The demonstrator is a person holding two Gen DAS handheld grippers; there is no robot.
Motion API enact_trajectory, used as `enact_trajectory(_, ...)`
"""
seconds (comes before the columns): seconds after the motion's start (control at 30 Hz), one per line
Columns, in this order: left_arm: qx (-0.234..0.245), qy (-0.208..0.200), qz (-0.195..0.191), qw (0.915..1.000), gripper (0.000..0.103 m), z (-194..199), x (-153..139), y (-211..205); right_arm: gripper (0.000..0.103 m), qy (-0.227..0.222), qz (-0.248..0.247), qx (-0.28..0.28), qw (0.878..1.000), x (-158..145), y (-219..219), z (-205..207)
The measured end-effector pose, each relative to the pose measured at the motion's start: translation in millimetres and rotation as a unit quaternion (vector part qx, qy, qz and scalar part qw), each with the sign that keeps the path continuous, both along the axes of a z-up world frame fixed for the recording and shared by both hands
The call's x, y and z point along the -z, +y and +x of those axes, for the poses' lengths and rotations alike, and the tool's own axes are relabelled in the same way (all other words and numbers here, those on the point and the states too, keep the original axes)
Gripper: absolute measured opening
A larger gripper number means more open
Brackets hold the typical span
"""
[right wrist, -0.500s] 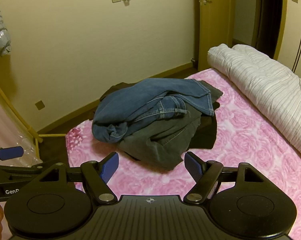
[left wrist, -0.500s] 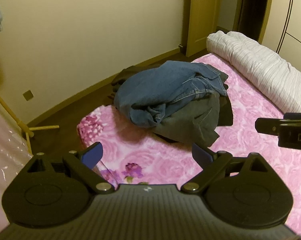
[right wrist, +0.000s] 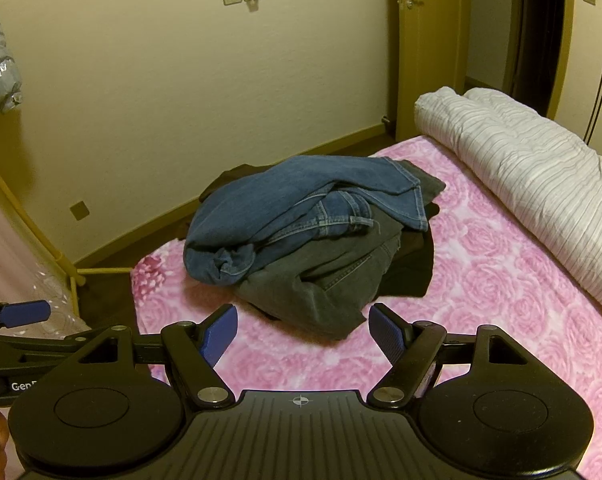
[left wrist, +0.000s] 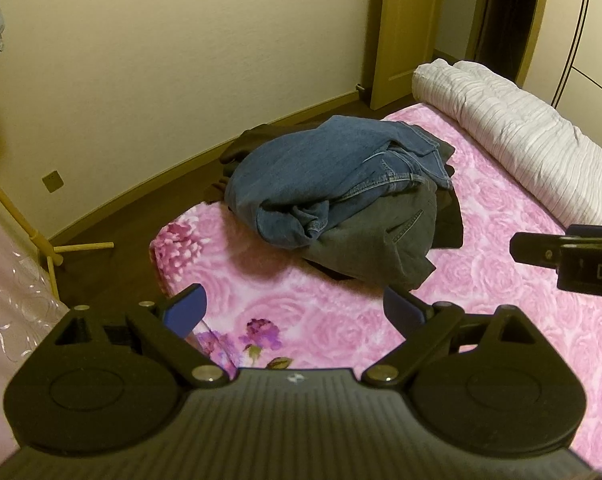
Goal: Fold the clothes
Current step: 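Approach the pile of blue jeans with both tools open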
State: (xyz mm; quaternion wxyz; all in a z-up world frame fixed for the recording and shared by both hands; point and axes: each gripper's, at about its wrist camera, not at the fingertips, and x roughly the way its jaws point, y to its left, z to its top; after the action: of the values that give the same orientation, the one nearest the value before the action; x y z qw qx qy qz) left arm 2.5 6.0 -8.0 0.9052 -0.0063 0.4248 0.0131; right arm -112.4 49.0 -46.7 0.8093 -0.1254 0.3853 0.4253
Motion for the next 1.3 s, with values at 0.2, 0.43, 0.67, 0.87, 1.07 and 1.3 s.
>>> enact_trajectory(0.2,-0.001,-0.001,0.004,1.0,0.094,-2.6,-3.5,0.6,0.076,0.001,0.0,-0.002,1.0,0.0,-1.9,-2.2)
enact_trajectory(0.43,-0.001,-0.005,0.011,0.9999,0.094,-5.9,-4.2,2.5,0.076,0.001,-0.001,-0.003,1.0,3.0,-1.0,-6.8)
enact_trajectory(0.67,-0.003,-0.001,0.011,0.9999,0.094,-7.8,-3.4,3.3,0.076,0.005,-0.002,-0.003,1.0,4.6,0.5,-8.0)
enact_trajectory(0.87,-0.003,-0.001,0.014,0.9999,0.094,-9.0,-2.9,1.9,0.076,0.008,-0.001,-0.003,1.0,5.7,-0.4,-9.2)
enact_trajectory(1.07,-0.005,0.001,0.019,0.9998,0.094,-10.1,-2.6,1.1,0.076,0.012,0.001,-0.001,1.0,8.0,-2.6,-7.0)
enact_trajectory(1.3,-0.04,0.007,0.029,0.9988,0.094,-16.5,-1.8,-2.6,0.076,0.022,0.003,-0.004,1.0,12.9,-8.2,-2.1)
